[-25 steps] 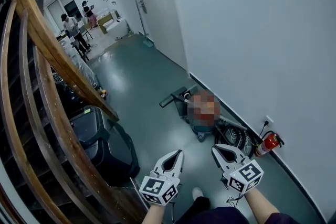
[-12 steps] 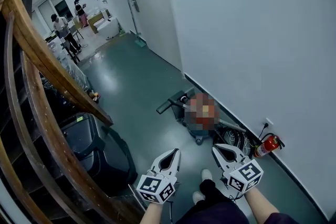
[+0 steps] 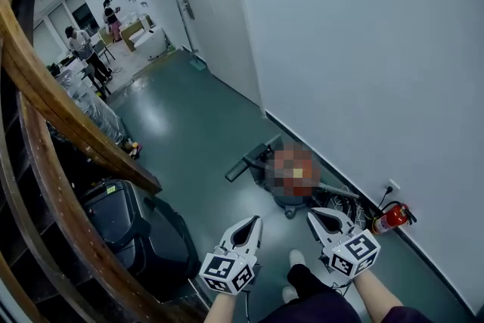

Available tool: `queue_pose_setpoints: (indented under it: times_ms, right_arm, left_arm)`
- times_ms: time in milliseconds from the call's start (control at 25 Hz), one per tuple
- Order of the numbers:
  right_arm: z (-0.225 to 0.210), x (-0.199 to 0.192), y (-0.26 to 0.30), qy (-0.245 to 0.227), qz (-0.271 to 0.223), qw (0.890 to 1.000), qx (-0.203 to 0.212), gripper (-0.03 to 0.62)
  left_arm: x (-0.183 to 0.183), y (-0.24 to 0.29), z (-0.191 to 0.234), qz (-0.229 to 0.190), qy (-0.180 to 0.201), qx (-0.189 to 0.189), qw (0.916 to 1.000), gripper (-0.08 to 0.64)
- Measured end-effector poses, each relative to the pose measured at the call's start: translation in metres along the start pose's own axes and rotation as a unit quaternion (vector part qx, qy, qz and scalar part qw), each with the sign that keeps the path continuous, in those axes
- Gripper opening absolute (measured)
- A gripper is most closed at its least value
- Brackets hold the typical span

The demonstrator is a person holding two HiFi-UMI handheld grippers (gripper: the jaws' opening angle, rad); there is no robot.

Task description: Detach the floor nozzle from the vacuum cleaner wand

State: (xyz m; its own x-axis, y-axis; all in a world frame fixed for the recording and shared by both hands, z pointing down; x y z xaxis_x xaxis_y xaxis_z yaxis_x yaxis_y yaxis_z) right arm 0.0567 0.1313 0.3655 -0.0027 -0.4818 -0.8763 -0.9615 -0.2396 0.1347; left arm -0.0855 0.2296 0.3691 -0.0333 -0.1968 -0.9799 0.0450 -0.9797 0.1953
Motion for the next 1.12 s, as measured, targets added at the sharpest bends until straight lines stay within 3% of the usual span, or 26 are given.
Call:
queue_pose_setpoints:
  times_ms: [520,1120]
  right_arm:
    - [-0.071,0.027,0.083,0.023,0.022,0.999,0.01,0.017]
    - [-0.131,0.028,0.132,0.067,0.047,0.997,0.007,0.017]
  left_arm:
    - [0.006,0.089,0.057,0.031,-0.006,0.004,0.9995,0.005]
    - [0.002,0.161,0.094,0.063,-0.003,-0.006,0.998,0.005]
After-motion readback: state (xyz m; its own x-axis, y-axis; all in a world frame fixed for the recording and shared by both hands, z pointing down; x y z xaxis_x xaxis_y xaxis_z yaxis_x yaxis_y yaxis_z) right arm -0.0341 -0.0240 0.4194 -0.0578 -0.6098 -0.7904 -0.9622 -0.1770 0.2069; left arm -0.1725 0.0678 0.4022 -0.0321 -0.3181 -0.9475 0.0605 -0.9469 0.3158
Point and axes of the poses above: the fingertips, and each gripper's own axes: y forward along the fingers, z to its left, x out of its top, the point moved 4 cm from there along -y, backward along the fingers, and after that the axes turned 13 degrees about y, right-handed, at the moved point
